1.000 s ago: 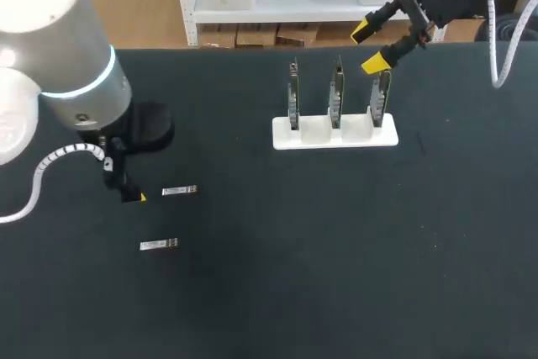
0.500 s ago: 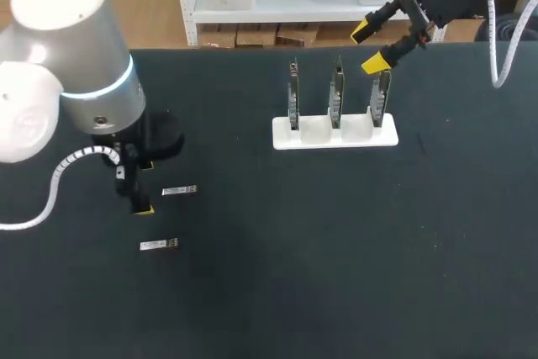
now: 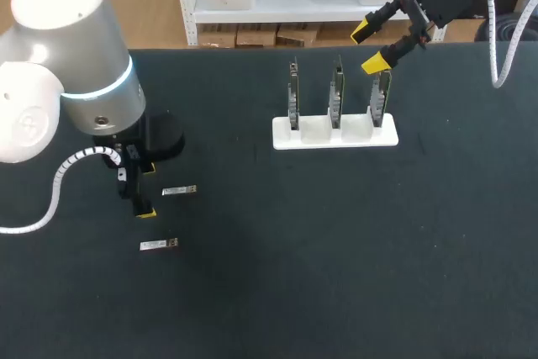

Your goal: Pick up the optical module with the left hand, and insert it into the network port with the right hand.

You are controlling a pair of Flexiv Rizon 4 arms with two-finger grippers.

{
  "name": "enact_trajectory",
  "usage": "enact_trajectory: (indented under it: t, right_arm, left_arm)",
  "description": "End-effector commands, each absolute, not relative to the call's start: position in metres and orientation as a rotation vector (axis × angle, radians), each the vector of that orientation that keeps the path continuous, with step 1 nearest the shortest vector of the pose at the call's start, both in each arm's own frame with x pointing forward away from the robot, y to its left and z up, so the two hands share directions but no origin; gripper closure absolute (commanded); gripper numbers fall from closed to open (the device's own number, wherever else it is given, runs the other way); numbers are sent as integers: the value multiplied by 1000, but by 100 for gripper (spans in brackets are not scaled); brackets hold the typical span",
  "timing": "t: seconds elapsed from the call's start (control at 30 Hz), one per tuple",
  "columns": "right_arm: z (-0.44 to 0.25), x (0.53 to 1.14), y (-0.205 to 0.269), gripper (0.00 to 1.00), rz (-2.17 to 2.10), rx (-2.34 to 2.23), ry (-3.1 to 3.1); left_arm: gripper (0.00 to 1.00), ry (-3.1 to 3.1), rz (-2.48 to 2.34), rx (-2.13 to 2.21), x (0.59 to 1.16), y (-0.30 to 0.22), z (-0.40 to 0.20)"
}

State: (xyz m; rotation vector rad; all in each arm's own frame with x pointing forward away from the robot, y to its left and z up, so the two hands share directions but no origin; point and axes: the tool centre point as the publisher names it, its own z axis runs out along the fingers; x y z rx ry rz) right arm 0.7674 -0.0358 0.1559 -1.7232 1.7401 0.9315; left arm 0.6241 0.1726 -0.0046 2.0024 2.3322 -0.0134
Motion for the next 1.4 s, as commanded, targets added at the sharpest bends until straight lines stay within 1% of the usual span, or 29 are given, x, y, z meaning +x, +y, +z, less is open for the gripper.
enact_trajectory:
  t: [0.03,0.73,1.4]
  right_arm:
    - [156,766,-36,0,930,-1721,1739]
    - [156,766,-36,0,930,-1721,1739]
    - [156,766,-36,0,930,-1721,1739]
  left_arm:
    - [0,2334,-28,2008,627,171,-8]
    - [0,2311,-39,2020,626,151,-11]
    - [0,2308,-42,2016,629,145,-14]
